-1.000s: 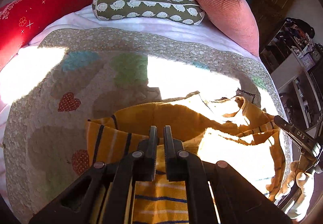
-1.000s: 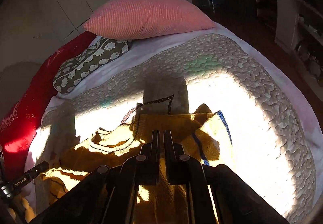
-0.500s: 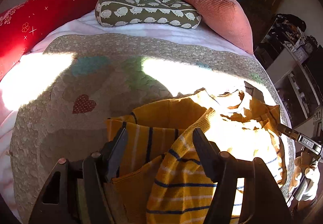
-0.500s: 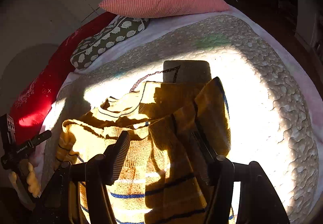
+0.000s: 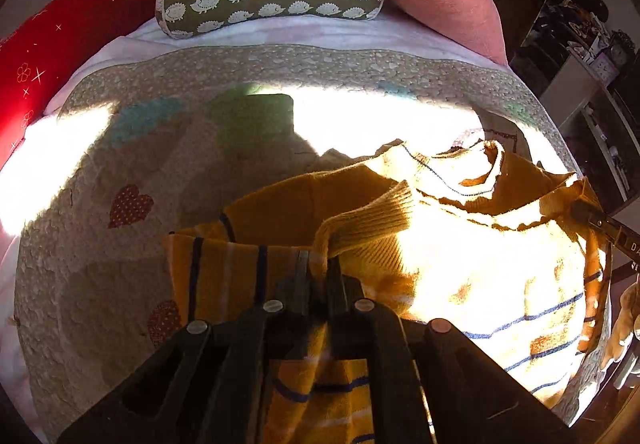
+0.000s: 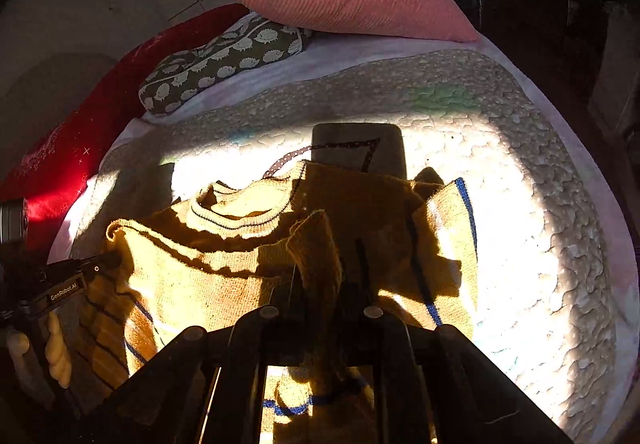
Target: Fold small clothes
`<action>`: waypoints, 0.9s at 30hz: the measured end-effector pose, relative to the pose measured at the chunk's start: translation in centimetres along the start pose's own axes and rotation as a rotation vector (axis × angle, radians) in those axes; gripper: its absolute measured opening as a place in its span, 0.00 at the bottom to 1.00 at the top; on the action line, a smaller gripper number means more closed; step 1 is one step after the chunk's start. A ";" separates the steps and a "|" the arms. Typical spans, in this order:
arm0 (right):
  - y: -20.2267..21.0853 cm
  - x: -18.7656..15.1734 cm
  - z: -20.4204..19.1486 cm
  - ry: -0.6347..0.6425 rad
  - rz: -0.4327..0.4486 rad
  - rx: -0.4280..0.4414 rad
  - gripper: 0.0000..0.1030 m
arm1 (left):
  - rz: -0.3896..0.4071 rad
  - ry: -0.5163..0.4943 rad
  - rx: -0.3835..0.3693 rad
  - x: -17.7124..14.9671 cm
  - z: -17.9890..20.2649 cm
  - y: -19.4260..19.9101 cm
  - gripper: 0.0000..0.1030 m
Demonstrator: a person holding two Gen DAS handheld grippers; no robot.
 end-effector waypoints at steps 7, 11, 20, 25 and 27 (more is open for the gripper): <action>-1.1 4.7 2.3 -0.058 0.058 -0.037 0.11 | -0.027 0.070 0.063 1.9 -0.7 -1.7 0.06; -5.3 3.8 4.8 -0.084 -0.028 -0.081 0.16 | -0.087 0.113 0.092 0.8 -1.3 -4.5 0.16; 2.2 4.7 5.7 -0.138 0.129 -0.041 0.36 | 0.004 0.194 0.013 1.3 -5.1 -0.1 0.47; 6.1 2.8 3.2 -0.146 0.152 0.085 0.38 | 0.061 0.224 0.048 -0.1 -6.6 3.2 0.50; 5.4 0.5 1.9 -0.177 0.101 0.222 0.38 | 0.062 0.210 0.024 -1.6 -5.8 3.9 0.50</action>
Point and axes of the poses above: each gripper's, at about its wrist camera, not at the fingertips, and y roughly against the way its jaws point, z to its right, x to its top, the point moved 5 cm from there along -y, roughly the way its jaws point, and after that the axes turned 12 degrees about x, right-handed, at the moved point
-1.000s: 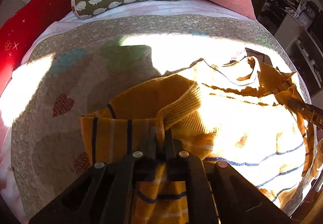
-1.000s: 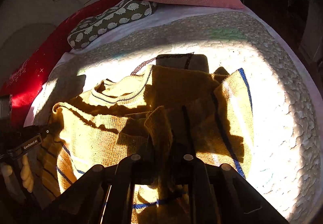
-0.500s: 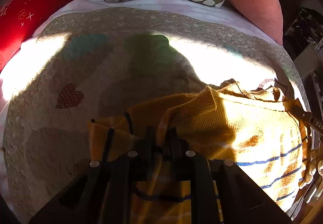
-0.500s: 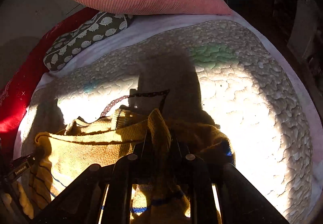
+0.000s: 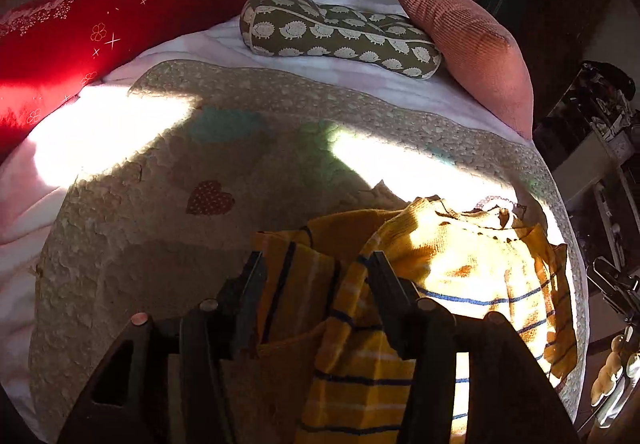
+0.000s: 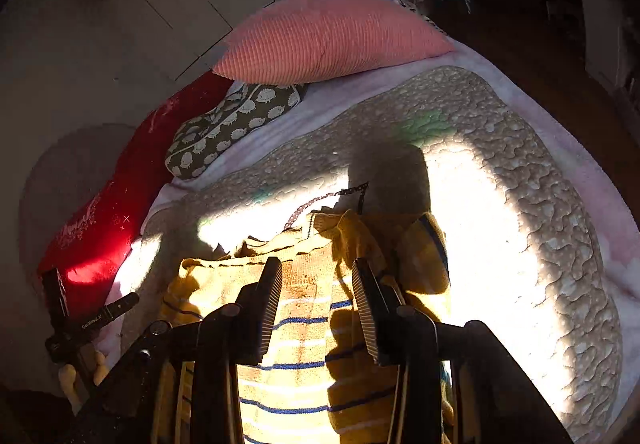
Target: Fold small clothes
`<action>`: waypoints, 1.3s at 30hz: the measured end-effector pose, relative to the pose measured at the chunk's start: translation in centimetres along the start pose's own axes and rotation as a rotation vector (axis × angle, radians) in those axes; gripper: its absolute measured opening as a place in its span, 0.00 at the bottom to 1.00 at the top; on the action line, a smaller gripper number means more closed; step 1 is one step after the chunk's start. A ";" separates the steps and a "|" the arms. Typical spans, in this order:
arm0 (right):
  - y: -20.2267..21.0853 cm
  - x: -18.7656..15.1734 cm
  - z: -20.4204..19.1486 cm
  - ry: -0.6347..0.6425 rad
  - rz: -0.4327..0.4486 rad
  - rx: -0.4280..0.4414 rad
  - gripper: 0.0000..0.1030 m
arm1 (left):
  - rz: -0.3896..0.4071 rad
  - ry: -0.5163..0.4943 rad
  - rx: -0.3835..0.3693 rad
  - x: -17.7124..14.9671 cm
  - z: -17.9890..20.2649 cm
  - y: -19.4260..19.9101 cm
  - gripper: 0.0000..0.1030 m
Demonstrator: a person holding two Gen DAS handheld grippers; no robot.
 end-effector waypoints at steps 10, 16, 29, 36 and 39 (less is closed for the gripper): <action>0.0 -6.8 7.5 -0.238 0.083 0.026 0.32 | -0.080 -0.093 0.068 -7.3 1.4 -3.5 0.53; 2.6 -5.8 3.4 -0.170 0.150 -0.046 0.38 | -0.047 -0.041 0.063 -7.9 -0.5 -1.0 0.54; -22.5 -5.9 -13.9 0.081 -0.295 0.084 0.38 | 0.075 0.017 0.197 -12.1 -8.2 5.7 0.60; -28.8 -7.8 -15.7 0.177 -0.388 0.019 0.48 | 0.211 0.024 0.348 -12.3 -12.1 9.1 0.66; -25.3 -7.8 -16.8 0.186 -0.331 0.097 0.48 | 0.251 0.008 0.375 -12.3 -12.1 10.1 0.66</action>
Point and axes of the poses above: each gripper's, at about its wrist camera, not at the fingertips, and y roughly against the way its jaws point, z to its right, x to its top, the point moved 5 cm from there along -y, roughly the way its jaws point, and after that the axes turned 12 degrees about x, right-handed, at the moved point
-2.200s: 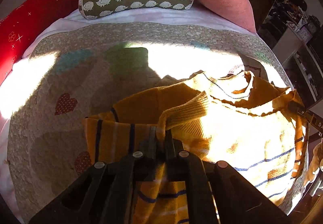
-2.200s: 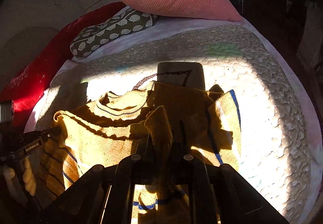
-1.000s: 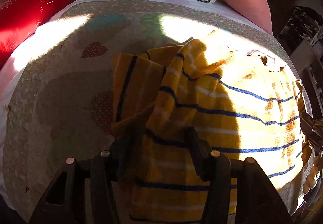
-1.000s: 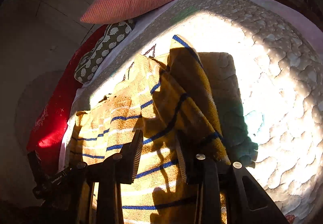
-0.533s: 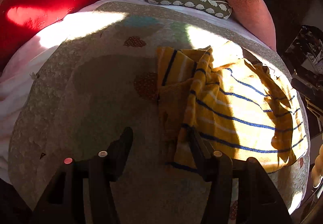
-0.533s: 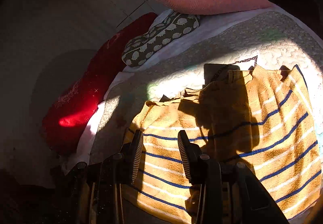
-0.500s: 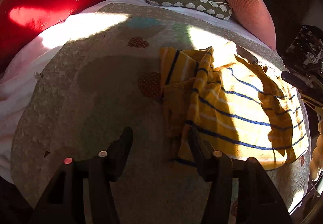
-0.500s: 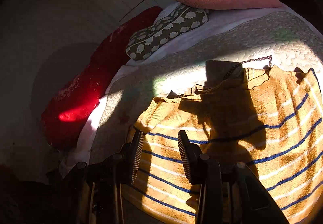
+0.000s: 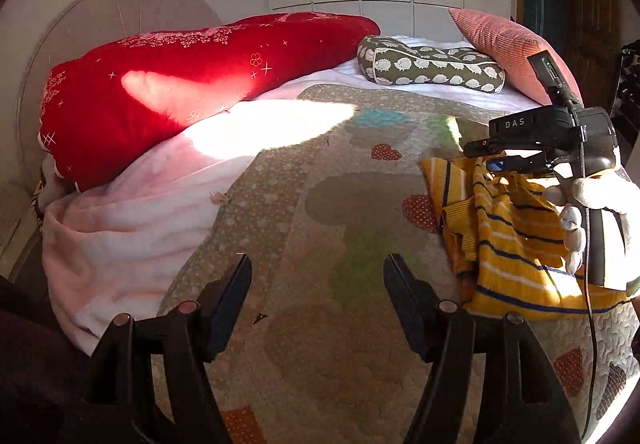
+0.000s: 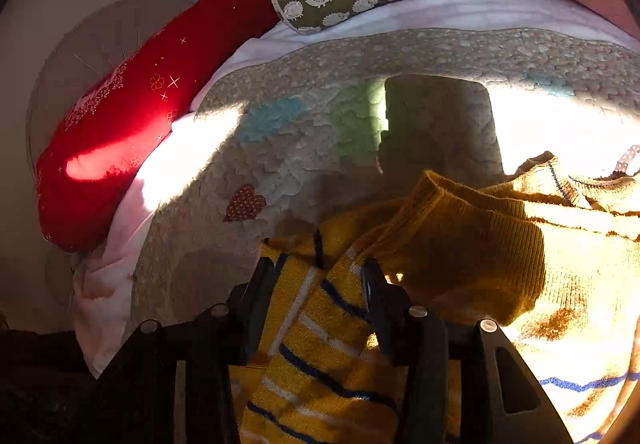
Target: Fold small clothes
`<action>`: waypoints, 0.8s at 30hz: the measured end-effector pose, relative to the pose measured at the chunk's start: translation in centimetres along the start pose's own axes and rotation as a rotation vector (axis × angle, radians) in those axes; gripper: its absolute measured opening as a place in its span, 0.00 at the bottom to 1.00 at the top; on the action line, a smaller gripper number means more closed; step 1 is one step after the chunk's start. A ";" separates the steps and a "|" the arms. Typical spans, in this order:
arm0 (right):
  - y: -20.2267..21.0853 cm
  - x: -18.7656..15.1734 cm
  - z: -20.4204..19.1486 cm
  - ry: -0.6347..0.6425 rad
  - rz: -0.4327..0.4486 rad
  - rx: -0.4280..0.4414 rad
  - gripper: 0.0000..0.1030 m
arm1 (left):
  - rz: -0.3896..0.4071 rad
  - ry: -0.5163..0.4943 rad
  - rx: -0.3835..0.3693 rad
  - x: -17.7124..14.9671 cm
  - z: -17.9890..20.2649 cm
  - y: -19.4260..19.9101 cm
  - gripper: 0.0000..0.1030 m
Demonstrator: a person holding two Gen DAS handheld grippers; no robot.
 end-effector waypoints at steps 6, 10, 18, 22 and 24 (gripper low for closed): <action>8.3 -4.8 -0.3 0.033 0.094 -0.001 0.48 | 0.053 -0.033 -0.011 0.2 1.3 2.6 0.66; 14.5 -8.7 1.2 0.058 0.195 -0.088 0.48 | 0.090 -0.064 -0.024 0.3 2.7 4.8 0.67; 27.3 -15.3 3.7 0.150 0.507 -0.470 0.84 | 0.186 -0.078 -0.056 1.3 5.4 9.3 0.75; 31.4 -16.8 5.6 0.098 0.610 -0.537 0.89 | 0.230 -0.074 -0.076 1.8 6.6 11.1 0.80; 32.4 -17.3 6.7 0.077 0.609 -0.539 0.89 | 0.242 -0.075 -0.092 2.0 7.2 11.7 0.82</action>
Point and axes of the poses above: each gripper's, at about its wrist camera, not at the fingertips, and y roughly against the way its jaws point, z to its right, x to its top, the point moved 5 cm from there along -y, roughly the way its jaws point, and after that the axes turned 12 degrees about x, right-handed, at the moved point
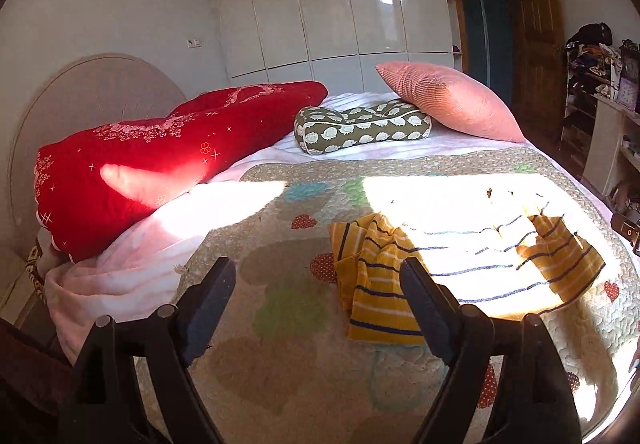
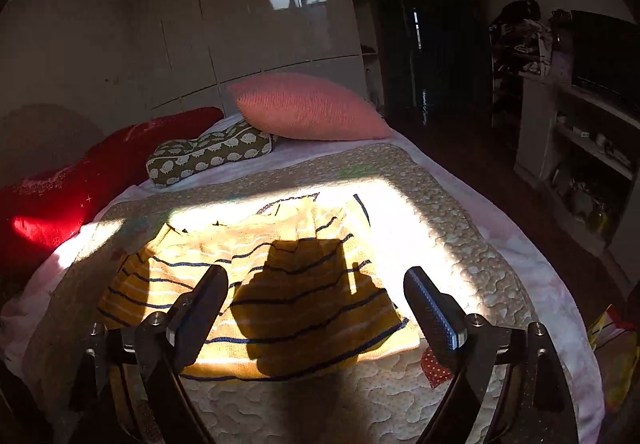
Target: Fold small clothes
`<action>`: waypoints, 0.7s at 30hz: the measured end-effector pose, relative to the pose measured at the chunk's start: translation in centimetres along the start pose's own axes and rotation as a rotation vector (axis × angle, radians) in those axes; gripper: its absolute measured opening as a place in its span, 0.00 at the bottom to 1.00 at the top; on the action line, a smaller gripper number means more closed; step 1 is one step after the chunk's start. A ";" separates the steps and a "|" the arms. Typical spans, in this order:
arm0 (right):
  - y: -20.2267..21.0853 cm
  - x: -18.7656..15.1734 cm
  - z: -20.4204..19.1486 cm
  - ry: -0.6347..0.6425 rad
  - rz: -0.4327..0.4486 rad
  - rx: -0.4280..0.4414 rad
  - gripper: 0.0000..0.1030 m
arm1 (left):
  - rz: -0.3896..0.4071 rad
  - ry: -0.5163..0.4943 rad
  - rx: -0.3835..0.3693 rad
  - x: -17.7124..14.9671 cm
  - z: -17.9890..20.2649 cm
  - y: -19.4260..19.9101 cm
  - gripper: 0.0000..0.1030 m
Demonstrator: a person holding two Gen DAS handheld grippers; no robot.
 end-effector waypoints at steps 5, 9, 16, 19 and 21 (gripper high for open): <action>0.2 -1.3 2.4 -0.044 -0.019 0.019 0.89 | 0.001 -0.022 -0.021 0.9 1.6 0.2 0.84; -0.3 -2.8 4.1 -0.157 -0.085 0.110 0.89 | -0.013 -0.043 -0.051 1.8 3.4 -0.6 0.84; -2.2 -4.6 5.5 -0.248 -0.165 0.156 0.89 | -0.083 -0.158 -0.211 4.7 10.9 -3.8 0.84; -3.2 -4.7 6.2 -0.283 -0.176 0.165 0.89 | -0.142 -0.226 -0.342 6.5 16.6 -5.9 0.84; -3.9 -4.7 6.5 -0.302 -0.181 0.171 0.89 | -0.172 -0.273 -0.415 7.7 20.8 -7.5 0.84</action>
Point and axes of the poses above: each gripper's, at about its wrist camera, not at the fingertips, and y roughly against the way its jaws point, z to its right, x to its top, the point moved 5 cm from there along -y, roughly the way its jaws point, and after that the axes turned 12 degrees about x, right-handed, at the moved point
